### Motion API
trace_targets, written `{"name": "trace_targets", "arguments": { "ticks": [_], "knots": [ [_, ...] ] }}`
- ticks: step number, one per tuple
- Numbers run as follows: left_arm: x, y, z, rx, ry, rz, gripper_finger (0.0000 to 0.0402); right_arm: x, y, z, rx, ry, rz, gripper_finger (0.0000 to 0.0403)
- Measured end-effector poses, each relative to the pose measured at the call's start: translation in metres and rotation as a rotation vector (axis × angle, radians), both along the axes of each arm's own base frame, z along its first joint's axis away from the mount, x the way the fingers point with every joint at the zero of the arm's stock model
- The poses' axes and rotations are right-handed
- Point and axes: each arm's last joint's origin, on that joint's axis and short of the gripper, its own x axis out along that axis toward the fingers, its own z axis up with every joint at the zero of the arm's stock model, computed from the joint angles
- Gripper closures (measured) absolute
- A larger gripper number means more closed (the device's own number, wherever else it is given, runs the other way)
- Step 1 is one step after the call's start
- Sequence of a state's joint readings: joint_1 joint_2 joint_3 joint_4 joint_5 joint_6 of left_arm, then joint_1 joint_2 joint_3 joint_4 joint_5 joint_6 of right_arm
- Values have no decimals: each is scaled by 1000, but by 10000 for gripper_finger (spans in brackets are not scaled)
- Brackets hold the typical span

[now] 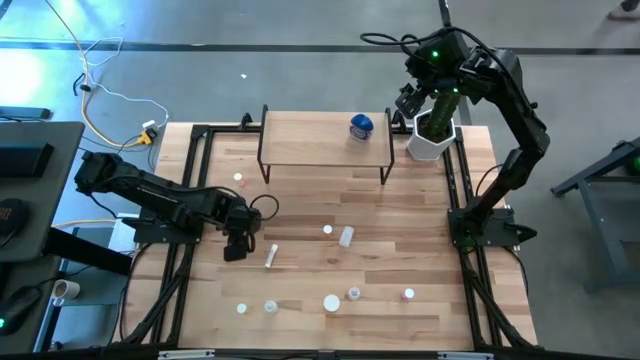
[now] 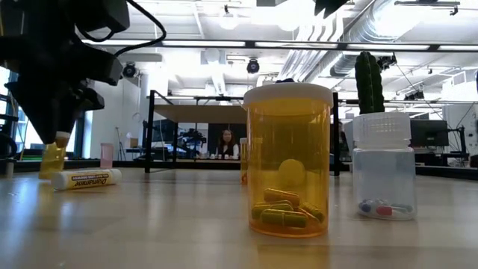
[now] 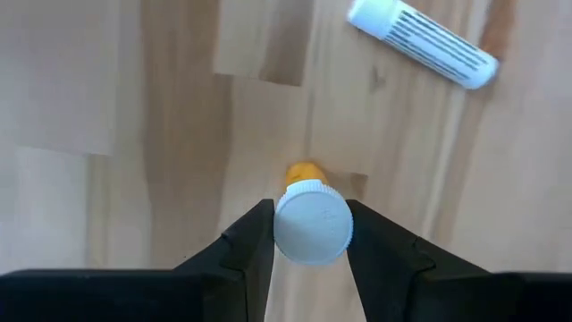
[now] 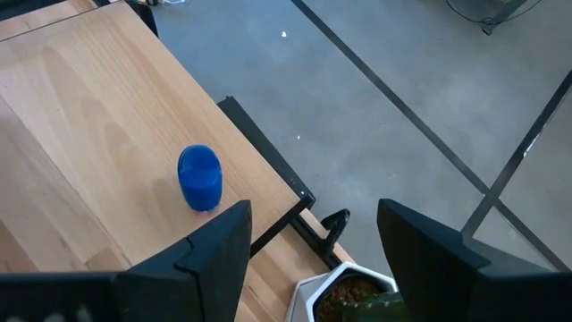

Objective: Pick and place medicine bottles onto shelf by color
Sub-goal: Put the small left orange pill bottle on the shelf

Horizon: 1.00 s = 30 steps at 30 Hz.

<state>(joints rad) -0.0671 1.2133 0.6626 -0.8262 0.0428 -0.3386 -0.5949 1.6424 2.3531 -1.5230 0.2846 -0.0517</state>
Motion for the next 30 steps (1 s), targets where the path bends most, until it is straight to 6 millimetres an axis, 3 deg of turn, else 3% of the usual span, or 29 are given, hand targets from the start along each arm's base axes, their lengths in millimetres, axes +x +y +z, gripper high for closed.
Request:
{"name": "trace_targets", "arguments": {
  "ticks": [7, 14, 24, 30],
  "knots": [
    [13, 3, 28, 1, -62, -8, 284, 0, 0, 0, 0, 0, 0, 169],
    [22, 20, 68, 30, -110, -8, 284, 0, 0, 0, 0, 0, 0, 169],
    [25, 63, 135, 134, -250, 61, 284, 0, 0, 0, 0, 0, 1, 169],
    [18, 95, 174, 217, -362, 188, 284, 0, 0, 0, 5, -3, 6, 169]
  ]
}}
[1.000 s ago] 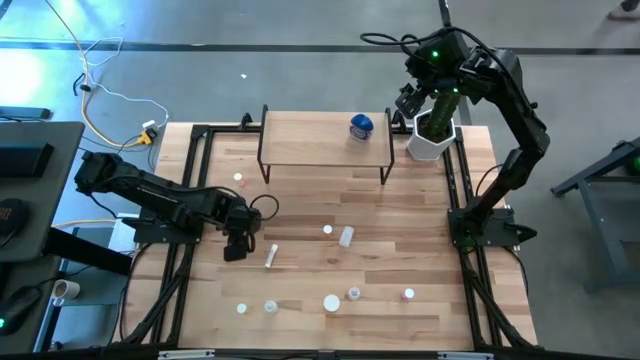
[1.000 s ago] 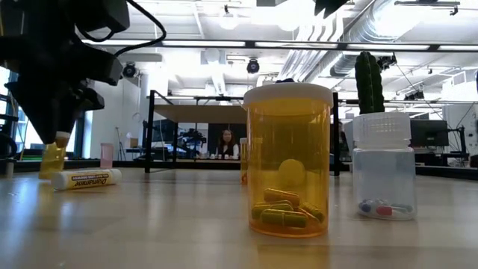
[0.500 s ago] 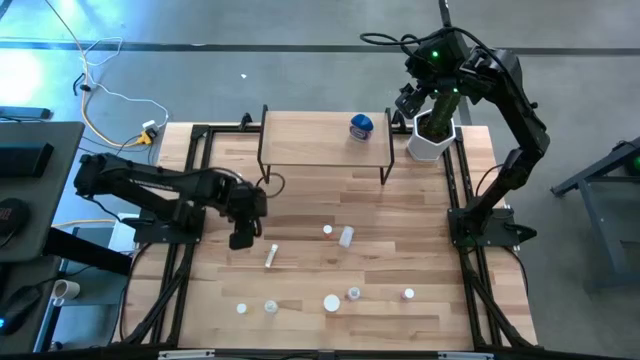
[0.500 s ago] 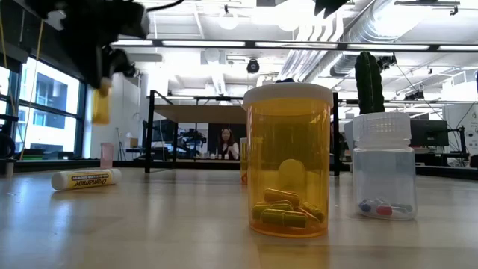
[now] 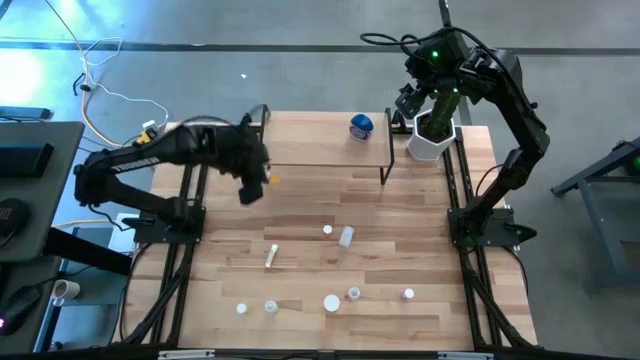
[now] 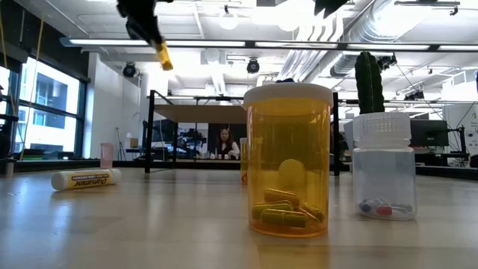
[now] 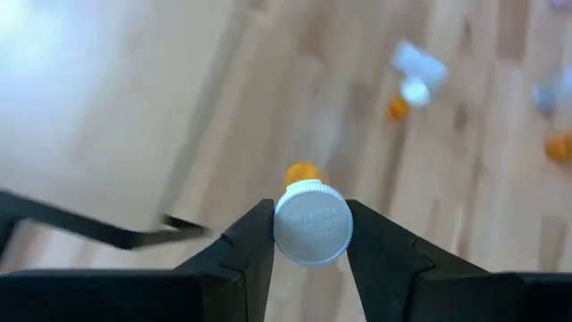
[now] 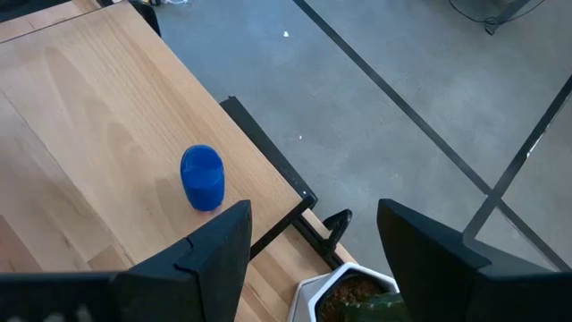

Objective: Pick and place medicine bottles onto shelf by color
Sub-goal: Put the small left orange pill bottle on the shelf

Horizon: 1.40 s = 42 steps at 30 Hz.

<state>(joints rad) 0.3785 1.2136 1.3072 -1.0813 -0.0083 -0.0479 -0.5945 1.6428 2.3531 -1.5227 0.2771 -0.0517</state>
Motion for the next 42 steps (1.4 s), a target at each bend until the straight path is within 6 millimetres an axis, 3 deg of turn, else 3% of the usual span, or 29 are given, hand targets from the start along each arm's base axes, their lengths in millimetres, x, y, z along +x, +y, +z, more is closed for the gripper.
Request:
{"name": "trace_targets", "arguments": {
  "ticks": [7, 12, 21, 25, 31, 42],
  "knots": [
    [-18, 33, 37, 184, -58, 159, 284, 0, 0, 0, 0, 0, 0, 169],
    [-26, 58, 52, 249, -81, 275, 284, 0, 0, 0, 0, 0, 0, 169],
    [-16, 105, 70, 253, -99, 405, 284, 0, 0, 0, 0, 0, 0, 169],
    [-7, 122, 64, 230, -70, 420, 284, 0, 0, 0, 0, 0, 0, 169],
    [11, 140, 37, 148, 16, 430, 284, 0, 0, 0, 0, -1, 1, 169],
    [30, 158, -9, -4, 204, 411, 284, 0, 0, 0, 1, 0, 1, 169]
  ]
}}
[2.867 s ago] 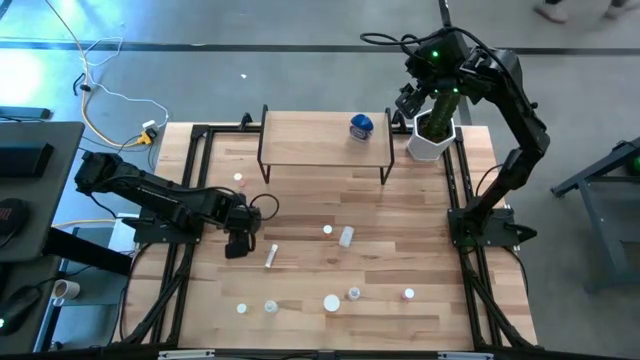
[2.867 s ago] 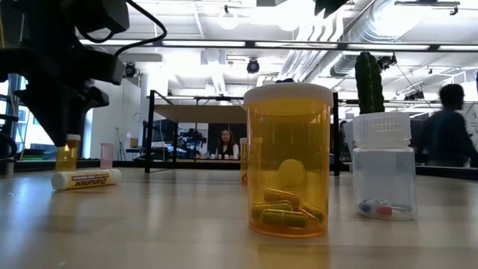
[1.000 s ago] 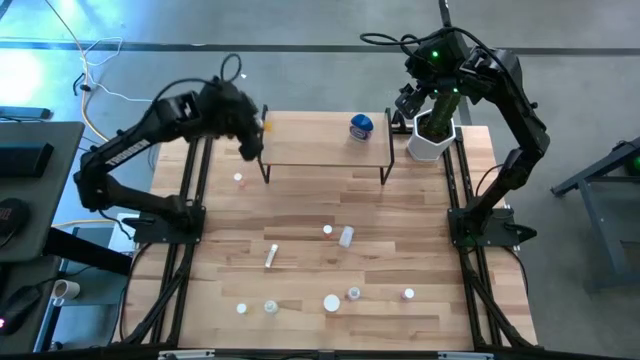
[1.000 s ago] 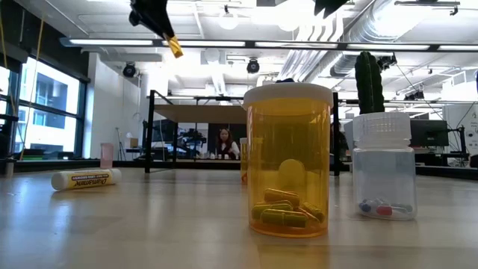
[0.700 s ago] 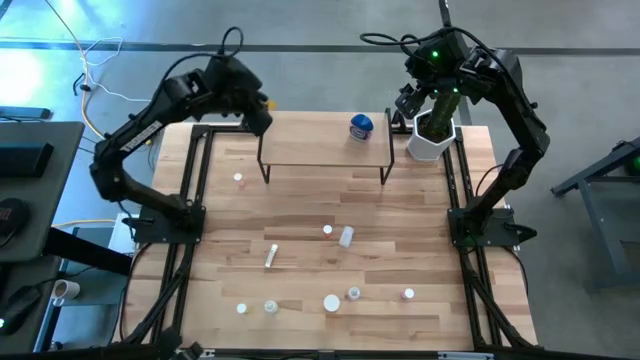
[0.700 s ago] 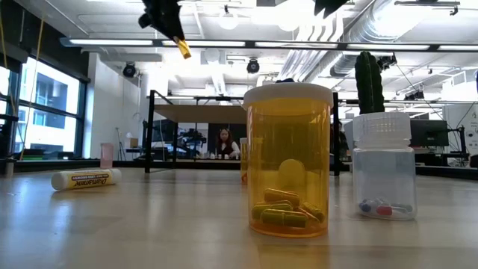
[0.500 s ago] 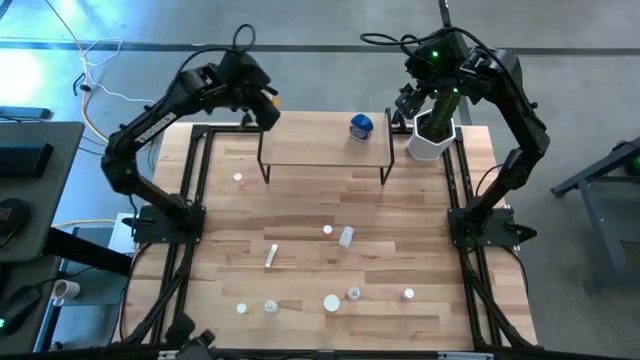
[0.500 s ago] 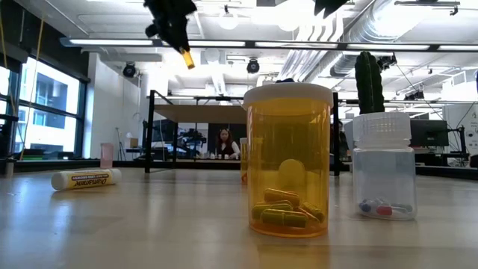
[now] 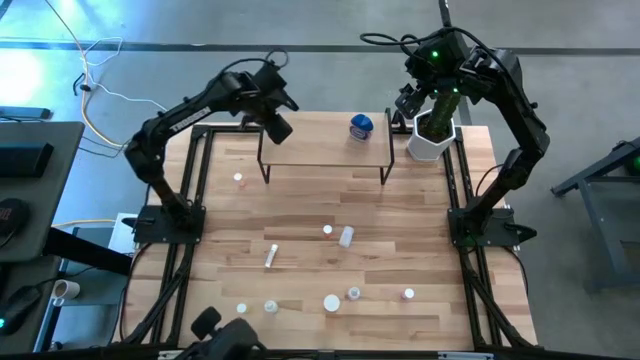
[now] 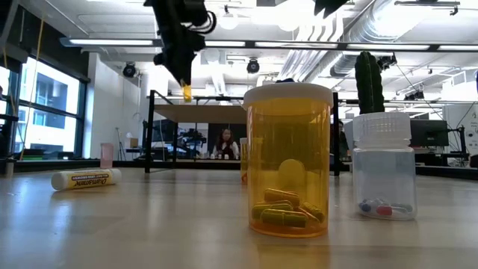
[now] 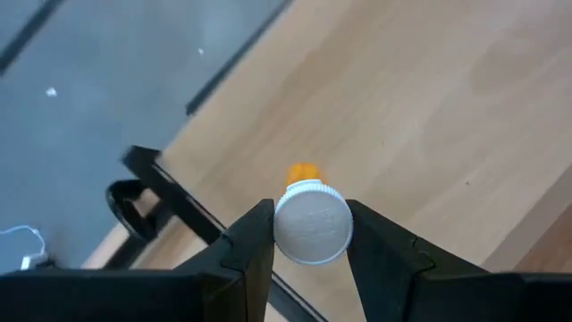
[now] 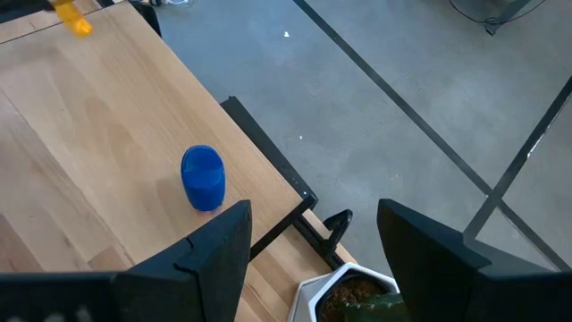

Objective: Pick and place medicine bottles onto shelf by color
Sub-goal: Put the small left orange pill bottle on the shelf

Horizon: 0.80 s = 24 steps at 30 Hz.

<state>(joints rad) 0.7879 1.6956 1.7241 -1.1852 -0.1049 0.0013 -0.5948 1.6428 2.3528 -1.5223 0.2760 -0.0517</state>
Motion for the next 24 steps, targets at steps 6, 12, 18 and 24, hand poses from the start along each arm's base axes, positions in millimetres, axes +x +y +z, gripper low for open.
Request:
{"name": "trace_targets", "arguments": {
  "ticks": [6, 12, 18, 24],
  "knots": [
    [6, 6, -14, -47, 35, -14, 284, 0, 0, 0, 0, 0, 0, 169],
    [7, 9, -19, -64, 54, -9, 284, 0, 0, 0, 0, -1, 0, 169],
    [5, 11, -20, -69, 63, -20, 284, 0, 0, 0, 7, -11, -13, 169],
    [6, 11, -20, -69, 62, -20, 282, 0, 0, 0, 7, -11, -13, 169]
  ]
}}
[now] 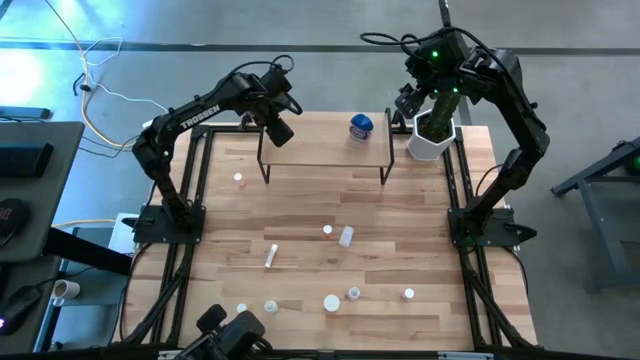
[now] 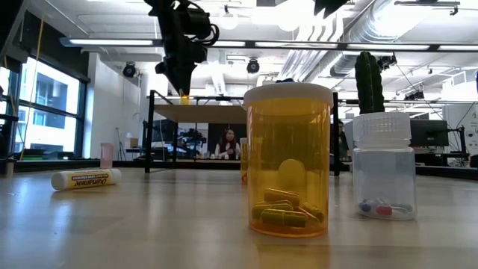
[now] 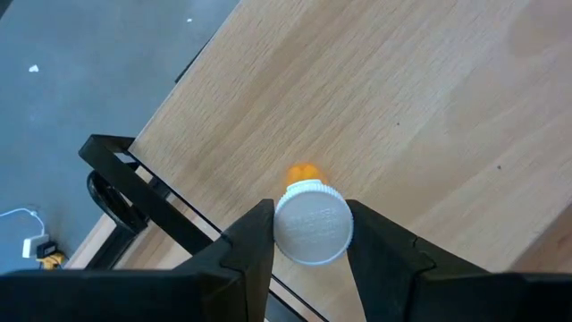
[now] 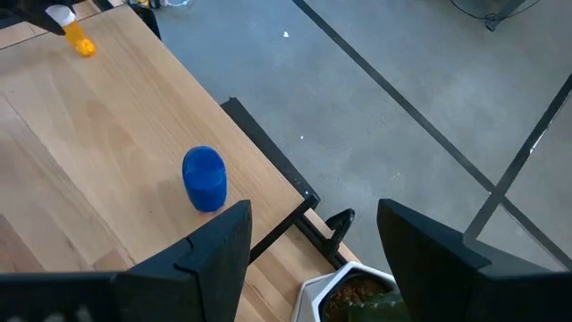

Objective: Pick and place medicine bottles onto shelf by color
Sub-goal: Put the small left orange pill bottle on the shelf, then put the small orange pill bottle on the shelf

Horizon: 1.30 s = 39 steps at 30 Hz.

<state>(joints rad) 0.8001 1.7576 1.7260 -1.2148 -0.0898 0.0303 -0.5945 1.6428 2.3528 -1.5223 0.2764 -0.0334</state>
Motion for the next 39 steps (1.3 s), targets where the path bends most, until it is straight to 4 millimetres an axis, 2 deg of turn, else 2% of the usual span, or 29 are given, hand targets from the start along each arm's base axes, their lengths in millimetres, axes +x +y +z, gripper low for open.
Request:
{"name": "trace_targets", "arguments": {
  "ticks": [12, 20, 31, 36, 39],
  "knots": [
    [1, 1, 0, 5, -5, 0, 210, 0, 0, 0, 0, 0, 0, 169],
    [-1, -1, 3, 17, -8, -13, 198, 0, 0, 0, 0, 0, 0, 169],
    [-3, -4, 47, 97, -77, -23, 197, 0, 0, 0, 0, 0, 0, 169],
    [-11, -14, 62, 62, -55, -16, 197, 0, 0, 0, 1, 0, -1, 169],
    [-13, -27, 67, 42, -37, -40, 197, 0, 0, 0, 7, -10, -12, 169]
  ]
}}
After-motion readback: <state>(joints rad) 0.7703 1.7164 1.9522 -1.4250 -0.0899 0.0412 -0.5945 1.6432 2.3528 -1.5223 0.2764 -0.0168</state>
